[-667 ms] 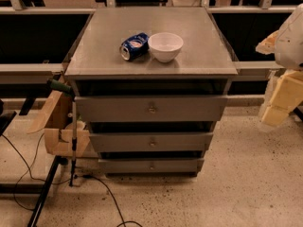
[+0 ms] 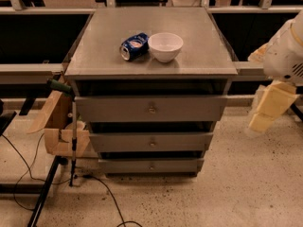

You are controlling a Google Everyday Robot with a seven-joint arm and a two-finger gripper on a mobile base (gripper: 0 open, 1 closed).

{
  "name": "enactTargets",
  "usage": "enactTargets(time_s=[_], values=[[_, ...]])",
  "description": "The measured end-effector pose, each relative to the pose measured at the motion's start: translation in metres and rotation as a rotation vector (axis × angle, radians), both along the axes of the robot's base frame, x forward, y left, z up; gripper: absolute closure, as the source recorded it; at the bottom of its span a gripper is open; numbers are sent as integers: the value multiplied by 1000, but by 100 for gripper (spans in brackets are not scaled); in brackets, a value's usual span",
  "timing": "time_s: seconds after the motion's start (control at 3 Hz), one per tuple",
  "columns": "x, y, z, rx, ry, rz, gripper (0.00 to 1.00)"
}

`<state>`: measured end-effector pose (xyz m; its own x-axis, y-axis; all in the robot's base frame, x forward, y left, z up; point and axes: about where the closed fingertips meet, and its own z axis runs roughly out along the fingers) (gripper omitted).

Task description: Open middle drawer

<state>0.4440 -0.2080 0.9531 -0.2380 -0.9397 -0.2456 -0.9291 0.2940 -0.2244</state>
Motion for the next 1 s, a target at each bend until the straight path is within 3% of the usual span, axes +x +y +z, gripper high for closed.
enactTargets(time_s=[0.33,1.0], values=[[7,22,-59,100,44,-36,0],[32,96,-223,270,153,-71,0]])
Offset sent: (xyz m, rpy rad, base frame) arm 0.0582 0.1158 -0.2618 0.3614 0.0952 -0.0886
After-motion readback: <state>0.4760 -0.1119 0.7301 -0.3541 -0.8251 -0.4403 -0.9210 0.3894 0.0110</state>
